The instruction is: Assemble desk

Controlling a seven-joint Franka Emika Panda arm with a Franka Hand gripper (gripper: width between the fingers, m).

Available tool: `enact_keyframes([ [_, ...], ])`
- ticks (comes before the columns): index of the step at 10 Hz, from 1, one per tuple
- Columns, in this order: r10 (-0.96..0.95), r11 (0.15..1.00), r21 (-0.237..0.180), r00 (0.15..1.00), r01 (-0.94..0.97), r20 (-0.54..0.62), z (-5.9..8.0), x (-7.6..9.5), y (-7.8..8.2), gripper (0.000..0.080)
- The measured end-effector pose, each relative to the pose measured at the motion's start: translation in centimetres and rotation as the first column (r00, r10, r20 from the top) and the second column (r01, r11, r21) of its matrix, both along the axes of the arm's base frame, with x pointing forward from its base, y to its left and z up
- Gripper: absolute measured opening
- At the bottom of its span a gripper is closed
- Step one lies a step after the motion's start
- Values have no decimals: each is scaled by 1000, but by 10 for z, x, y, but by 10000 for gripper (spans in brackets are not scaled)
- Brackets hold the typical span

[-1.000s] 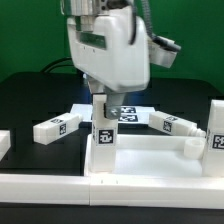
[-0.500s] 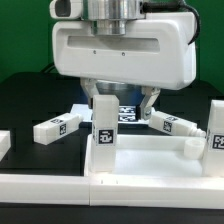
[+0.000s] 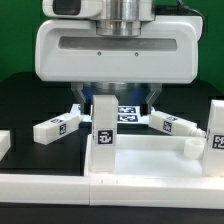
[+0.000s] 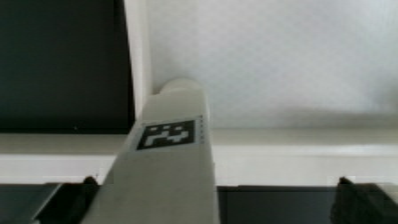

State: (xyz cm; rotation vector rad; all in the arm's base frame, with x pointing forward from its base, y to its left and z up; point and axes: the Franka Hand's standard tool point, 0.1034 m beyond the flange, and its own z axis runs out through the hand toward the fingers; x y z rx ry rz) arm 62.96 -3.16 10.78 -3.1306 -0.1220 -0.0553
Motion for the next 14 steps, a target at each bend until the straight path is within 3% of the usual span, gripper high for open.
enact_keyframes([
  [1,-12,1000,1,1000,12,1,0,0,-1,649],
  [2,-33,999,1,999,33,1,0,0,-1,559],
  [3,-47,999,-3,999,47,4,1,1,-6,559],
  [4,-100,995,-5,995,100,4,1,0,-11,359],
  [5,-162,987,-2,987,162,4,1,0,-11,285],
  [7,-333,943,5,943,333,16,1,1,-11,285],
  [9,-592,806,12,805,592,23,0,1,-9,285],
  [10,-717,697,26,697,716,17,0,1,-9,285],
  [12,-946,319,77,323,945,-40,-2,2,-12,285],
  [14,-973,212,87,219,973,-69,-2,2,-14,285],
])
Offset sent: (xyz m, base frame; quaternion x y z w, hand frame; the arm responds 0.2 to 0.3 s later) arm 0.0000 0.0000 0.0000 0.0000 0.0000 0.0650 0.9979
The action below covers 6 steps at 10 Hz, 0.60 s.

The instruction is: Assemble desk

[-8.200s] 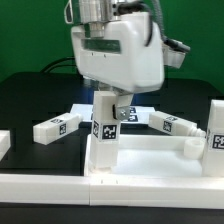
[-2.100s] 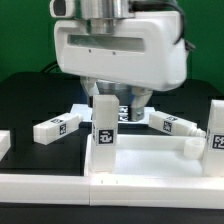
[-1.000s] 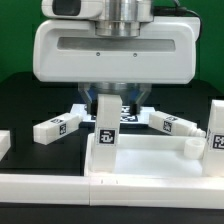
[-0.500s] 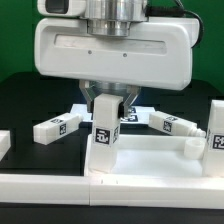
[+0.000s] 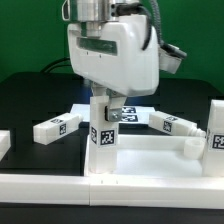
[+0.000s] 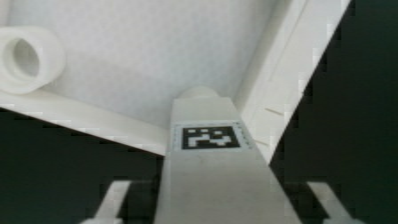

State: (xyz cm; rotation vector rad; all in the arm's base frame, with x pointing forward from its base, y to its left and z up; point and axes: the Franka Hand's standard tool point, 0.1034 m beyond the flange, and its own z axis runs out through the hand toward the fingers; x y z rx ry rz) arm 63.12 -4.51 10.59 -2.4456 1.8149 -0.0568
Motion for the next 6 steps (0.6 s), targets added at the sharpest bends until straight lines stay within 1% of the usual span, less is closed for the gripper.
enact_keyframes([
  [2,-114,993,12,993,114,-6,0,0,0,285],
  [3,-199,980,25,980,199,-11,0,0,1,285],
  [4,-375,925,62,927,376,-25,0,1,1,285],
  [5,-520,849,84,853,522,-39,0,2,5,285],
  [6,-480,873,80,877,481,-33,0,2,5,285],
])
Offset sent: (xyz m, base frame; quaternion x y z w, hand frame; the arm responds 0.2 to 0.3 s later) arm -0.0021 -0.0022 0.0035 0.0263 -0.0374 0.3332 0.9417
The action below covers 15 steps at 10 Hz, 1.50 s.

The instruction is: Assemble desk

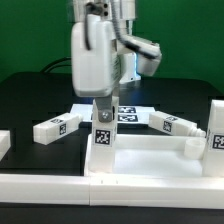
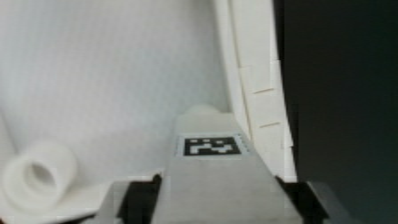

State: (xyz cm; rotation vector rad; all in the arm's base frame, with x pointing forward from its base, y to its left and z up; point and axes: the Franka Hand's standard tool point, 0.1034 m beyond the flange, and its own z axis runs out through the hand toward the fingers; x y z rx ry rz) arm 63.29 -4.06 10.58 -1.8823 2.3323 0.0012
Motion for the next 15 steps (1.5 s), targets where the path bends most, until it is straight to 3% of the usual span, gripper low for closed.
enact_keyframes([
  [1,23,1000,-2,1000,-23,2,0,0,0,285],
  [3,223,975,-19,975,-223,4,0,-1,1,570],
  [4,427,904,-40,904,-426,13,1,-2,-1,570],
  [5,596,803,-44,803,-595,5,-1,-6,-2,636],
  [6,716,697,-36,698,-716,-5,-2,-10,2,646],
  [7,686,726,-77,727,-683,19,1,-6,2,646],
  [9,799,599,-100,601,-794,13,0,-7,0,649],
  [10,873,485,-117,488,-867,2,0,-8,-2,649],
  [11,956,285,-139,291,-948,-25,2,-7,-7,649],
  [13,997,-35,-150,-25,-988,-68,2,-5,-6,649],
  [14,996,-73,-151,-63,-986,-71,2,-5,-6,649],
  [15,996,-60,-151,-50,-987,-70,2,-5,-6,599],
])
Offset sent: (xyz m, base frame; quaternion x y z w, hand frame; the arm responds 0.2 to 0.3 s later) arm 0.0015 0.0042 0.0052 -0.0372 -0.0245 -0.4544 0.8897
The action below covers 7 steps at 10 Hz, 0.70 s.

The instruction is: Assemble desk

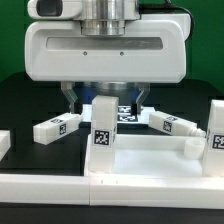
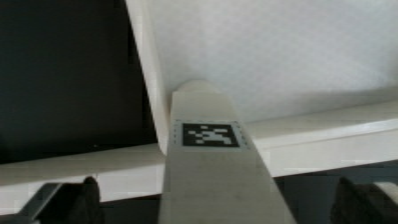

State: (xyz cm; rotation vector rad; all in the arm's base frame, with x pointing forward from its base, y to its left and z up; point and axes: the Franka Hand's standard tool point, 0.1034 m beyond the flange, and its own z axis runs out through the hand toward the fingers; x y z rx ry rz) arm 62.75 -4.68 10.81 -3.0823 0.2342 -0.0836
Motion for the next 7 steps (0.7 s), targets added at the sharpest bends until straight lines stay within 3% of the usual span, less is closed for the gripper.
enact_keyframes([
  [1,-20,1000,1,1000,20,-1,0,0,0,599],
  [2,-20,1000,1,1000,20,-1,0,0,0,420],
  [3,-81,997,6,997,81,-4,0,0,0,420],
  [4,-168,986,10,986,168,-8,0,0,0,284],
  [6,-296,955,17,955,296,-15,0,0,1,284],
  [7,-445,895,22,895,445,-20,0,1,1,284],
])
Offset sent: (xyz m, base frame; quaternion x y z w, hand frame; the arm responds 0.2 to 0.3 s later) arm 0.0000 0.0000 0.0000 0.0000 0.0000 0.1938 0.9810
